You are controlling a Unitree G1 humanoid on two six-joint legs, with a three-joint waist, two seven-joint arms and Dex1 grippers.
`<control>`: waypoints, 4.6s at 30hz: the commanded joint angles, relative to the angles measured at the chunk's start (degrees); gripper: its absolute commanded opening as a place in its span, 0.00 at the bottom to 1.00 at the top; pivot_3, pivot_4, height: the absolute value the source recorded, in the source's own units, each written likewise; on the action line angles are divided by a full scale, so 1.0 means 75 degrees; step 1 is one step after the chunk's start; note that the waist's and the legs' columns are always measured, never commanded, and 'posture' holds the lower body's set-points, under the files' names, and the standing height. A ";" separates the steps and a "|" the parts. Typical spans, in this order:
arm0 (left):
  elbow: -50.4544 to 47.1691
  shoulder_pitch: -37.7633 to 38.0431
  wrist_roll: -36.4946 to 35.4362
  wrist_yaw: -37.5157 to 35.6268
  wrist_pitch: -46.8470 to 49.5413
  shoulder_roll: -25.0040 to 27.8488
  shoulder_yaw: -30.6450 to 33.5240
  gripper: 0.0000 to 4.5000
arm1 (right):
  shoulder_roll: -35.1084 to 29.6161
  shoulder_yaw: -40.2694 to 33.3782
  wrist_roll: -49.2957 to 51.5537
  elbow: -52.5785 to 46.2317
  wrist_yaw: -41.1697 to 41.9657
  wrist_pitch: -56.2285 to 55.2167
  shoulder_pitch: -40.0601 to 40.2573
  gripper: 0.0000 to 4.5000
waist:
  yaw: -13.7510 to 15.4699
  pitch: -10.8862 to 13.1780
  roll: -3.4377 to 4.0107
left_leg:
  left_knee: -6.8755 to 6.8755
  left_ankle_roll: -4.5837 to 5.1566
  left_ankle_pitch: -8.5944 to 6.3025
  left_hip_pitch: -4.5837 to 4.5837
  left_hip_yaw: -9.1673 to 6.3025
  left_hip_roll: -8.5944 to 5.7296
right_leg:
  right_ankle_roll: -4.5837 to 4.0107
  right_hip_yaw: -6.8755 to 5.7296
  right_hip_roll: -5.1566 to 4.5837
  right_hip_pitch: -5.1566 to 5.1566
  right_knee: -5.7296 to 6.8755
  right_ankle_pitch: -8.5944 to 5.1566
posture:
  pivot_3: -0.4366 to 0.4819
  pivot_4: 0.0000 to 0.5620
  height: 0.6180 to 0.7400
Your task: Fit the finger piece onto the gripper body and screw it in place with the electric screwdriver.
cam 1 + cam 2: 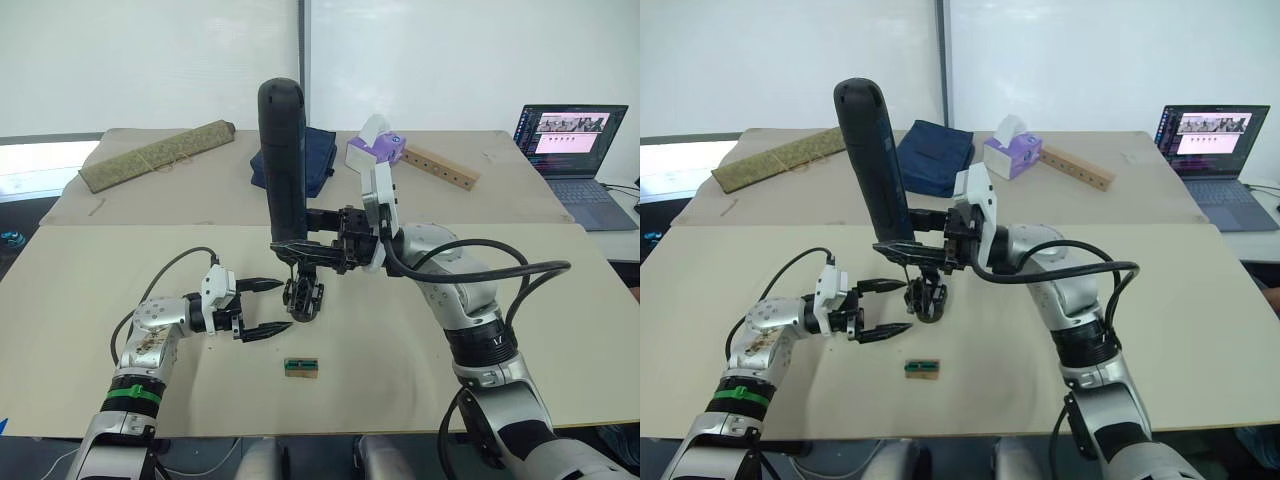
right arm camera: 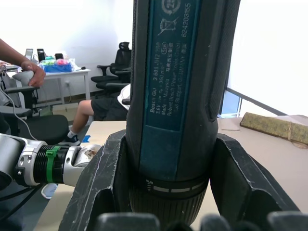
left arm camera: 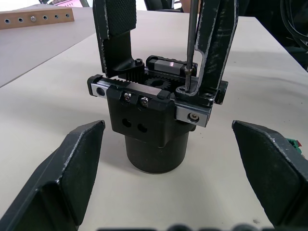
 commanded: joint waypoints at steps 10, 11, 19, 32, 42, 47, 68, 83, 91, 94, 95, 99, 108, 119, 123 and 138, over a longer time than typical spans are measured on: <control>-0.0098 0.0016 -0.0036 0.0001 -0.0140 -0.0038 -0.0021 1.00 | 0.0044 -0.0136 -0.0010 -0.0111 0.0052 -0.0453 -0.0086 0.43 | 0.0001 0.0000 0.0000 | 0.0000 0.0000 0.0000 0.0000 0.0001 0.0000 | 0.0000 0.0000 0.0000 0.0000 0.0000 0.0000 | 0.48 0.27 1.00; -0.0100 0.0017 -0.0038 0.0001 -0.0138 -0.0040 -0.0021 1.00 | 0.0042 -0.0132 -0.0011 -0.0111 0.0053 -0.0457 -0.0086 0.43 | 0.0001 0.0000 0.0000 | 0.0000 0.0000 0.0000 0.0001 0.0001 0.0000 | 0.0000 0.0000 0.0000 0.0000 0.0000 0.0000 | 0.48 0.27 1.00; -0.0137 0.0037 -0.0044 0.0011 -0.0116 -0.0046 -0.0025 1.00 | 0.0019 -0.0124 -0.0020 -0.0100 0.0089 -0.0478 -0.0105 0.43 | 0.0001 0.0000 0.0000 | 0.0000 0.0000 0.0000 0.0001 0.0001 0.0000 | 0.0000 0.0000 0.0000 0.0000 0.0000 0.0000 | 0.48 0.27 1.00; -0.0103 -0.0007 -0.0031 0.0017 -0.0111 -0.0096 -0.0037 1.00 | -0.0047 -0.0162 0.0015 -0.0098 0.0116 -0.0403 -0.0131 0.43 | 0.0001 0.0000 0.0000 | 0.0000 0.0000 0.0000 0.0002 0.0000 0.0000 | 0.0000 0.0000 0.0000 0.0001 0.0000 0.0000 | 0.48 0.27 1.00; -0.0093 -0.0010 -0.0015 0.0032 -0.0120 -0.0132 -0.0035 1.00 | -0.0130 -0.0185 0.0048 -0.0094 0.0138 -0.0365 -0.0161 0.43 | 0.0001 0.0000 0.0000 | 0.0001 0.0000 0.0000 0.0006 0.0000 0.0000 | 0.0000 0.0000 0.0000 0.0002 0.0000 0.0000 | 0.48 0.27 1.00; -0.0057 -0.0036 -0.0005 0.0041 -0.0132 -0.0154 -0.0041 1.00 | -0.0157 -0.0194 0.0060 -0.0082 0.0141 -0.0366 -0.0176 0.43 | 0.0002 0.0000 0.0000 | 0.0001 0.0000 0.0000 0.0006 0.0001 -0.0001 | 0.0000 0.0000 -0.0001 0.0002 0.0000 0.0000 | 0.48 0.27 1.00; -0.0044 -0.0014 0.0004 0.0096 -0.0164 -0.0172 -0.0031 1.00 | -0.0120 -0.0114 0.0027 -0.0110 0.0118 -0.0295 -0.0193 0.43 | 0.0002 0.0000 0.0000 | 0.0001 0.0000 0.0000 0.0006 0.0000 0.0000 | 0.0000 0.0000 -0.0001 0.0002 0.0000 0.0000 | 0.48 0.27 1.00; -0.0077 0.0008 -0.0015 0.0101 -0.0148 -0.0165 -0.0019 1.00 | -0.0099 -0.0120 0.0051 -0.0149 0.0023 -0.0311 -0.0267 0.43 | 0.0002 0.0000 0.0000 | 0.0001 0.0000 0.0000 0.0004 0.0000 0.0000 | 0.0000 0.0000 -0.0001 0.0001 0.0000 0.0000 | 0.48 0.27 1.00; -0.0084 0.0008 0.0000 0.0126 -0.0139 -0.0171 -0.0031 1.00 | -0.0060 -0.0067 0.0040 -0.0138 0.0017 -0.0309 -0.0203 0.43 | 0.0002 0.0000 0.0000 | 0.0001 0.0000 0.0000 0.0004 -0.0001 0.0000 | 0.0000 0.0000 0.0000 0.0001 0.0000 0.0000 | 0.48 0.27 1.00; -0.0078 0.0005 0.0023 0.0141 -0.0139 -0.0163 -0.0039 1.00 | -0.0036 -0.0036 0.0025 -0.0142 0.0012 -0.0327 -0.0153 0.43 | 0.0002 0.0000 0.0000 | 0.0001 0.0000 0.0000 0.0004 -0.0001 0.0000 | 0.0000 0.0000 0.0000 0.0001 0.0001 0.0000 | 0.48 0.27 1.00; -0.0074 0.0004 0.0035 0.0150 -0.0139 -0.0159 -0.0043 1.00 | -0.0028 -0.0034 0.0024 -0.0140 0.0006 -0.0332 -0.0146 0.43 | 0.0001 0.0000 0.0000 | 0.0001 0.0000 0.0000 0.0004 -0.0001 0.0000 | 0.0000 0.0000 0.0000 0.0001 0.0001 0.0000 | 0.48 0.27 1.00; 0.0002 -0.0010 0.0129 0.0183 -0.0168 -0.0150 -0.0086 1.00 | 0.0008 -0.0007 0.0000 -0.0126 -0.0009 -0.0362 -0.0116 0.43 | 0.0001 0.0000 0.0000 | 0.0001 0.0000 0.0000 0.0004 -0.0001 0.0000 | 0.0000 0.0000 0.0000 0.0001 0.0001 0.0000 | 0.48 0.27 1.00; 0.0239 -0.0078 0.0368 0.0286 -0.0271 -0.0156 -0.0184 1.00 | 0.0077 0.0013 -0.0082 -0.0098 -0.0026 -0.0348 -0.0076 0.43 | 0.0002 0.0000 0.0000 | 0.0001 0.0000 0.0000 0.0005 0.0001 0.0000 | 0.0000 0.0000 0.0000 0.0001 0.0001 0.0000 | 0.48 0.27 1.00; 0.0635 -0.0259 0.0655 0.0493 -0.0462 -0.0388 -0.0418 1.00 | 0.0041 0.0014 -0.0157 -0.0028 -0.0007 -0.0352 -0.0051 0.43 | 0.0004 0.0000 0.0000 | 0.0001 0.0000 0.0000 0.0005 0.0003 -0.0001 | 0.0000 0.0000 0.0000 0.0001 0.0001 0.0000 | 0.48 0.27 1.00; 0.0935 -0.0474 0.0771 0.0606 -0.0582 -0.0518 -0.0492 1.00 | 0.0032 0.0016 -0.0172 -0.0012 -0.0004 -0.0358 -0.0062 0.43 | 0.0005 0.0000 0.0000 | 0.0002 0.0000 0.0000 0.0005 0.0005 -0.0002 | 0.0000 0.0000 0.0000 0.0002 0.0001 0.0000 | 0.48 0.27 1.00; 0.1908 -0.1115 0.1022 0.0512 -0.0943 -0.0882 -0.0745 1.00 | 0.0008 0.0017 -0.0214 -0.0026 -0.0037 -0.0372 -0.0052 0.43 | 0.0005 -0.0001 -0.0001 | 0.0003 0.0000 0.0000 0.0004 0.0008 -0.0005 | 0.0000 0.0000 0.0001 0.0002 0.0002 0.0000 | 0.48 0.27 1.00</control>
